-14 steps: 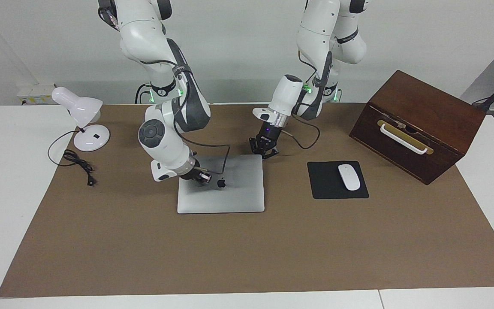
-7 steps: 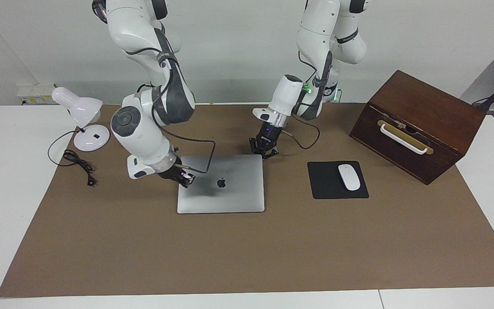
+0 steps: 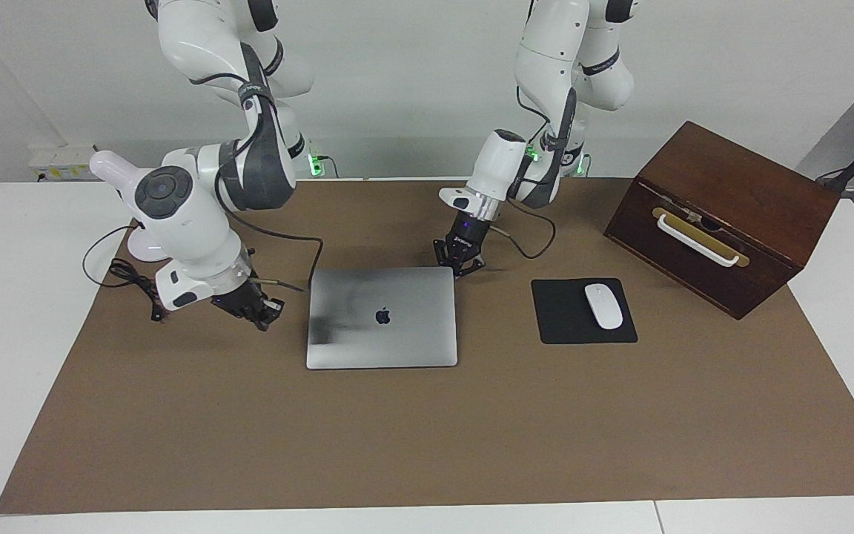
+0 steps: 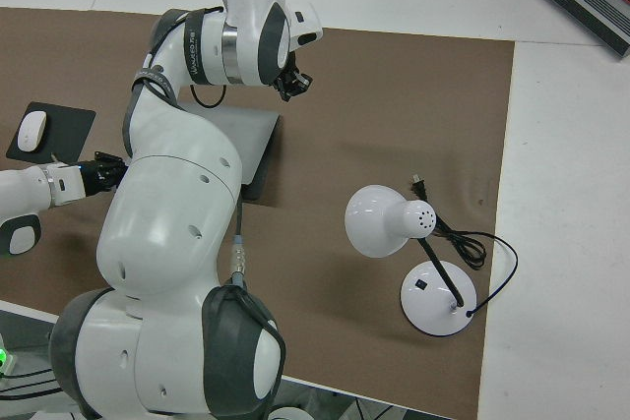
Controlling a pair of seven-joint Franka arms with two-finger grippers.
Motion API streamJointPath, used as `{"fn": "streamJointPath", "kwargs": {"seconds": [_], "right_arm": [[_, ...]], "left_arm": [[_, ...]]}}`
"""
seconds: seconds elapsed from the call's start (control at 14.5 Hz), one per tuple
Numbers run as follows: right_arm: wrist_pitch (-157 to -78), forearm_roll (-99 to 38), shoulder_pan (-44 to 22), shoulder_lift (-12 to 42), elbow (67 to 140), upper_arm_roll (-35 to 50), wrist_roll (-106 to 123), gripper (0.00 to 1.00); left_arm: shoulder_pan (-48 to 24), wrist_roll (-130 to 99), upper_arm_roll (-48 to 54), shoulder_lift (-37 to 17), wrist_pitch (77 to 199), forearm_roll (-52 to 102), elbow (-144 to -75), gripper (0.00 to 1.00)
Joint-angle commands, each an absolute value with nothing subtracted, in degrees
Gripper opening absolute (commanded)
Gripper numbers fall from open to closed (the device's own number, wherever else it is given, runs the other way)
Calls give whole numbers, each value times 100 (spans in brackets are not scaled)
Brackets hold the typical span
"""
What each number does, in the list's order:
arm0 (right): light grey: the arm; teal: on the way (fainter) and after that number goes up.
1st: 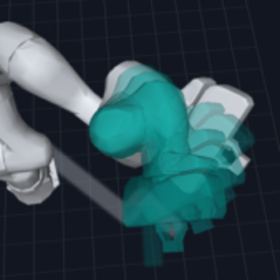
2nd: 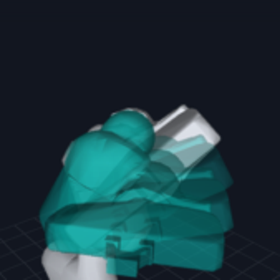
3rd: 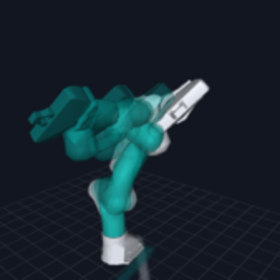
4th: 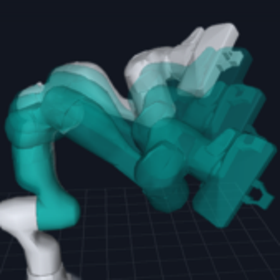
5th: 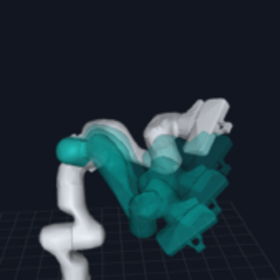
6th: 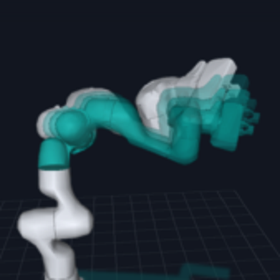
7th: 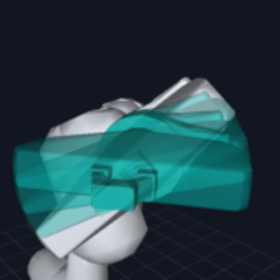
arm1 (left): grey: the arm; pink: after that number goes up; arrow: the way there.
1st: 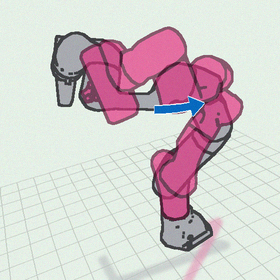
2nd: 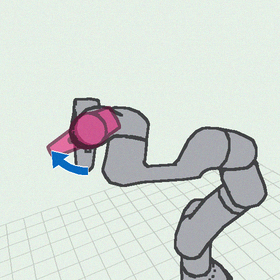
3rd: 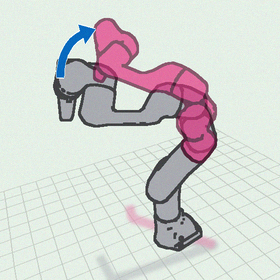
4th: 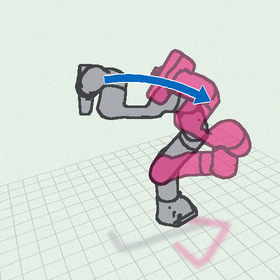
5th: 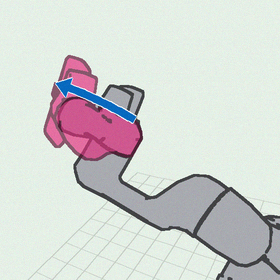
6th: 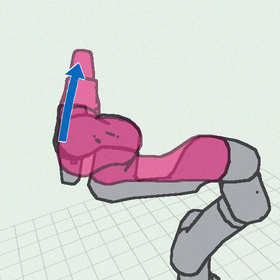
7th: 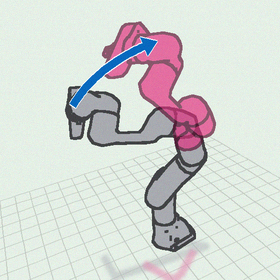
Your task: Close laptop with both arms
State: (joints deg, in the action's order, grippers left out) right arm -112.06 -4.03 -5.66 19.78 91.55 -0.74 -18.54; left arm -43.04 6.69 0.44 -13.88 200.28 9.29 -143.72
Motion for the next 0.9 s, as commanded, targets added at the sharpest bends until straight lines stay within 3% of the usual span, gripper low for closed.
{"fn": "streamJointPath", "kwargs": {"seconds": [0.0,0.14,0.21,0.48,0.55,0.83], "right_arm": [[-11180,-281,-361,1855,9176,-18,-1416,0],[-11180,-281,-299,1846,9184,-18,-1240,16],[-11188,-281,-273,1846,9185,-18,-1161,30],[-11188,-281,-150,1811,9184,-18,-800,96],[-11188,-281,-149,1811,9185,-18,-756,100],[-11188,-281,-114,1784,9211,-18,-747,100]], "left_arm": [[-4201,817,18,-915,19891,976,-14642,0],[-4097,843,9,-442,19112,976,-14651,0],[-4017,1018,9,-161,18646,976,-14651,0],[-3631,1968,9,1060,16441,976,-14634,0],[-3421,2082,9,1359,15914,967,-14573,0],[-2752,2399,9,2293,13620,967,-13907,0]]}}
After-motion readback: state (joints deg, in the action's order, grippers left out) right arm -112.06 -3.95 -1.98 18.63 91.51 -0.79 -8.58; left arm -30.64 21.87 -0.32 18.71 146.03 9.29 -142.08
